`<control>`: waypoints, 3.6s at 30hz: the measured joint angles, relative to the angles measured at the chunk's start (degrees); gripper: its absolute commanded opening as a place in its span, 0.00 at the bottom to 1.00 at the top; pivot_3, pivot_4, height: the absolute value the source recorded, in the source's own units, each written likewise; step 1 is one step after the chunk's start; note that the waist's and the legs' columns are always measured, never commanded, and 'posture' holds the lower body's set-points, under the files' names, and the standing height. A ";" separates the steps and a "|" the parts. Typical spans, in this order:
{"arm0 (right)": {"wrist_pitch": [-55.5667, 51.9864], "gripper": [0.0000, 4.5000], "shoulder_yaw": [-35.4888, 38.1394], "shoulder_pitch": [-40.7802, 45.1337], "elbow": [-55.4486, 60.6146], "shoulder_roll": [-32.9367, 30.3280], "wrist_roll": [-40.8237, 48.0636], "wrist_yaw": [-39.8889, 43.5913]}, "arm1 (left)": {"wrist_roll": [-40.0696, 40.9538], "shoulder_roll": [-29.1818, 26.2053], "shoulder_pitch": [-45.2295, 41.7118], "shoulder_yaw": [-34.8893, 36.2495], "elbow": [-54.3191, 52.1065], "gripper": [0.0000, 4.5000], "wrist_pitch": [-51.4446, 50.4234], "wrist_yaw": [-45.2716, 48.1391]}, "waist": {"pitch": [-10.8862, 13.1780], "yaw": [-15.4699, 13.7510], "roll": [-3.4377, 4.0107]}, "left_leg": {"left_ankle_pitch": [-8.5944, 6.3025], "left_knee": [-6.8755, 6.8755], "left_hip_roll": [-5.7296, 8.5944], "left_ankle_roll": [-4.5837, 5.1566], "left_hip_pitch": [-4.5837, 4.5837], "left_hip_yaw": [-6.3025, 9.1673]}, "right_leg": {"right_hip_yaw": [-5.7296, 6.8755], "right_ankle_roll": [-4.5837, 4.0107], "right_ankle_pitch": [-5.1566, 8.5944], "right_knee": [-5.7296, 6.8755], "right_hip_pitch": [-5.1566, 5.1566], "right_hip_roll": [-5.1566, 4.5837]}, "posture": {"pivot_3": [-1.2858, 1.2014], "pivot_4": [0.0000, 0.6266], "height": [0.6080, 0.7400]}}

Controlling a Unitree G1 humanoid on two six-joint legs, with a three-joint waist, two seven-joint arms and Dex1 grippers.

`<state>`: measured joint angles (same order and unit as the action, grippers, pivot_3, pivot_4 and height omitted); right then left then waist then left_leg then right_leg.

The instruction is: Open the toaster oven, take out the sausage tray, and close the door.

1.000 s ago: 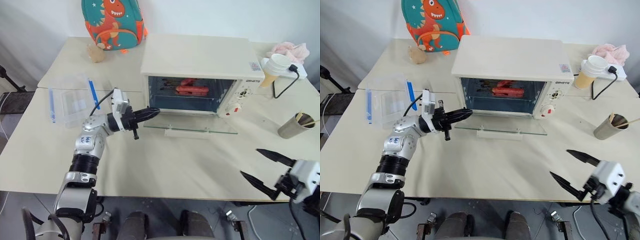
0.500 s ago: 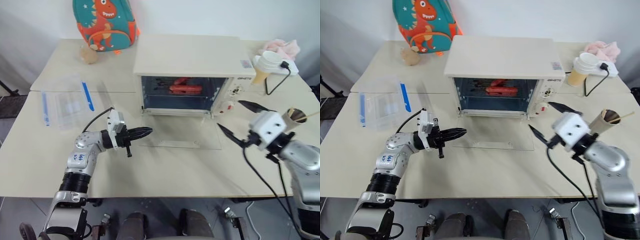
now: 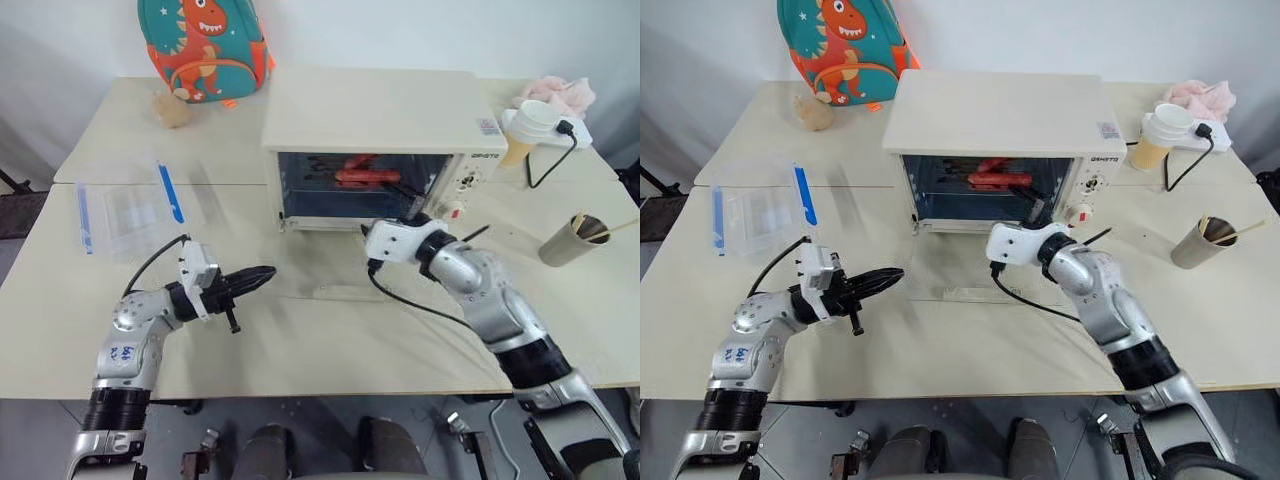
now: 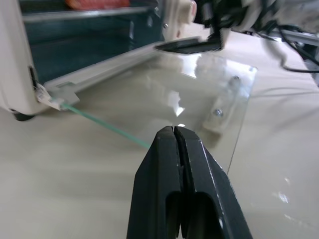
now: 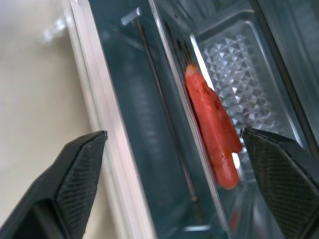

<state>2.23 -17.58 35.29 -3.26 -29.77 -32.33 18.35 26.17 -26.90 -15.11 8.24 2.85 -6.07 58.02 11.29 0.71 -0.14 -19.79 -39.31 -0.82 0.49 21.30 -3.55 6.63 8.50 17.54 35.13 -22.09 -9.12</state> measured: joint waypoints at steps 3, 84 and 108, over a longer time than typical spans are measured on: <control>0.37 1.00 -1.21 3.51 -4.76 1.28 -4.73 -4.59 | 3.43 0.75 2.67 4.18 -3.69 0.01 -0.29 -2.97 | 0.00 0.30 0.00 | 0.00 0.03 0.00 -0.02 0.01 0.04 | 0.03 0.00 0.00 0.07 -0.03 -0.02 | 0.52 0.24 1.00; -6.04 0.00 -0.45 -11.36 18.45 1.36 -9.34 9.67 | 8.58 -2.73 8.06 8.33 -13.12 0.74 -8.47 -10.45 | -0.11 0.82 -0.19 | -0.01 0.20 0.01 -0.06 0.04 -0.08 | -0.26 -0.02 0.01 0.27 -0.39 -0.02 | 0.52 0.24 1.00; 4.42 0.00 10.04 -34.04 32.08 -8.67 -4.77 10.84 | 11.47 -11.32 15.14 11.75 -15.32 0.99 -9.25 0.54 | -0.12 -0.60 -0.21 | -0.02 0.18 0.01 -0.03 0.02 -0.15 | -0.33 -0.05 0.02 -0.01 -0.31 -0.01 | 0.52 0.24 1.00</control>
<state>6.65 -7.54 1.26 28.81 -38.44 -37.10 29.19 37.64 -38.22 0.02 19.98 -12.48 -15.33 58.56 11.17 0.12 -0.35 -19.81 -39.13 -0.81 0.46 21.32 -3.71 6.30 8.46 17.56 35.13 -22.40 -9.13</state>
